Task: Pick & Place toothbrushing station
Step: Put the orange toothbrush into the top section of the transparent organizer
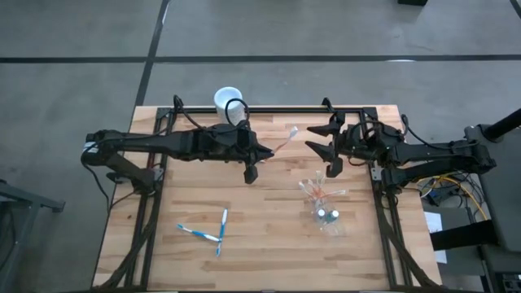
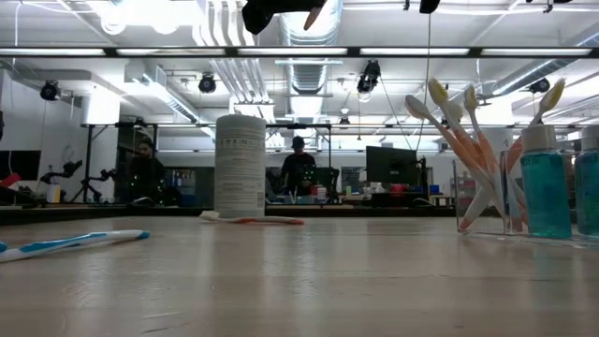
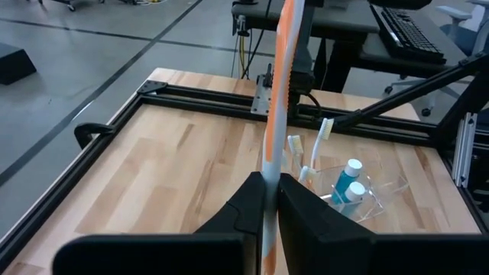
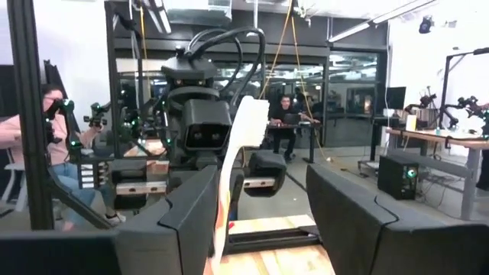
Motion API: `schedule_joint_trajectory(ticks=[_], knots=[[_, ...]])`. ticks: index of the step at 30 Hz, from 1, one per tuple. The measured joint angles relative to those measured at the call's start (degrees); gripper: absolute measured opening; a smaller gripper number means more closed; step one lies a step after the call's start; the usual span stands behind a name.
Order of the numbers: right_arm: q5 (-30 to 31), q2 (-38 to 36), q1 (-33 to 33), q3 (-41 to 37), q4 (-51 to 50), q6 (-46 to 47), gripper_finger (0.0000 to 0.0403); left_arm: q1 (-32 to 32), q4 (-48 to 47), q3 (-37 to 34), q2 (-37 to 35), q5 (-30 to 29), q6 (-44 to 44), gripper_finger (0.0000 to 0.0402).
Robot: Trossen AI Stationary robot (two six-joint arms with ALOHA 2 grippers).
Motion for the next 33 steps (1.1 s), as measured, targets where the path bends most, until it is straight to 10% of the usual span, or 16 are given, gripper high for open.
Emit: schedule_joint_trajectory(ticks=[33], knots=[[-3.13,9.97,-0.68,0.00,16.79,0.48,0.0181,0.00,0.00,0.00,0.47,2.98,-0.09,0.0026]])
